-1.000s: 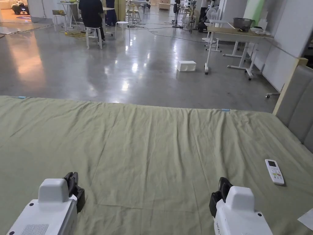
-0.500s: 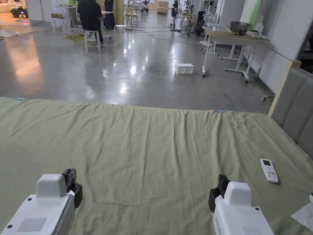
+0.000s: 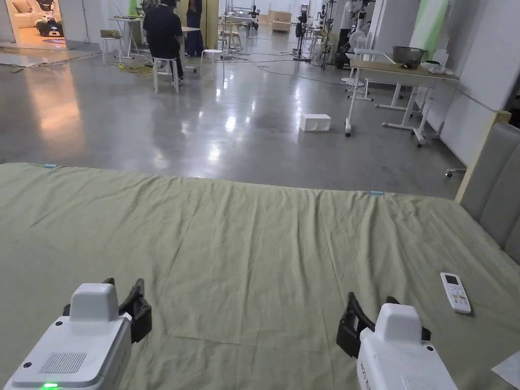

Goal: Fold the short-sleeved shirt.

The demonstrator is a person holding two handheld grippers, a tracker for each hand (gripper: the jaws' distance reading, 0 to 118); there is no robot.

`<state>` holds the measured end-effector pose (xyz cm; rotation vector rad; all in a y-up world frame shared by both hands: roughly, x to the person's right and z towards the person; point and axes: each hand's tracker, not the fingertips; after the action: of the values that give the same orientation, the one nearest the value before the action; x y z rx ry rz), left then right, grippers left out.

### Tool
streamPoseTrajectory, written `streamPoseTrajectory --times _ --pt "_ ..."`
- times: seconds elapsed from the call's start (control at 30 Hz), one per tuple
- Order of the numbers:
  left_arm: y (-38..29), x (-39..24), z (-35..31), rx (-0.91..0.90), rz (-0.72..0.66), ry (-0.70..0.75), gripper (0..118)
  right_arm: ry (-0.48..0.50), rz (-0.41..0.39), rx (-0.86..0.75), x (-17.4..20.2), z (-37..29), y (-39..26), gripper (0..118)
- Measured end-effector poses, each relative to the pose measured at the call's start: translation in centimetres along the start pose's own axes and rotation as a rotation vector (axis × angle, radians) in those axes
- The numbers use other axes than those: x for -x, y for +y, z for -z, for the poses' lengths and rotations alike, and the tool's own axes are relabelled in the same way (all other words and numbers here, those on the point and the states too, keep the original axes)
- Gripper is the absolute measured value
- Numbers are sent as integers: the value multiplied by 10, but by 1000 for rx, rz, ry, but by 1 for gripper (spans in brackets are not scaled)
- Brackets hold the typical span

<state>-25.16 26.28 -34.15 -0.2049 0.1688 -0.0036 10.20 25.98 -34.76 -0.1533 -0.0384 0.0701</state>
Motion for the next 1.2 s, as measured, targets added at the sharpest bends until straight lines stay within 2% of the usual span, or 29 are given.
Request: streamPoseTrajectory --times 0.03,0.07,0.23,0.33,0.5,0.63,0.77,0.93,1.07,1.2 --pt "1 0 1 1 0 1 75 3 1 1 0 0 0 82" --pt "2 -1 1 2 0 1 78 4 -1 -1 1 1 -1 86" --pt "3 -5 0 -10 34 -11 79 21 -13 -40 3 0 0 106" --pt "3 -8 0 -23 43 -4 88 18 -31 -44 7 1 2 117" --pt "8 -5 -2 -37 6 -38 91 24 -12 -41 8 2 5 118" --pt "12 -7 1 -15 20 -43 107 41 25 -23 8 2 9 118" --pt "13 -5 0 -10 -27 -117 107 21 39 -36 13 -2 15 118" --pt "11 -5 0 -4 -35 -104 107 42 53 7 15 3 23 118" --pt "11 -4 2 1 -60 -68 107 7 124 55 13 7 25 118" --pt "10 2 4 4 -137 -64 108 17 196 61 8 6 28 118"
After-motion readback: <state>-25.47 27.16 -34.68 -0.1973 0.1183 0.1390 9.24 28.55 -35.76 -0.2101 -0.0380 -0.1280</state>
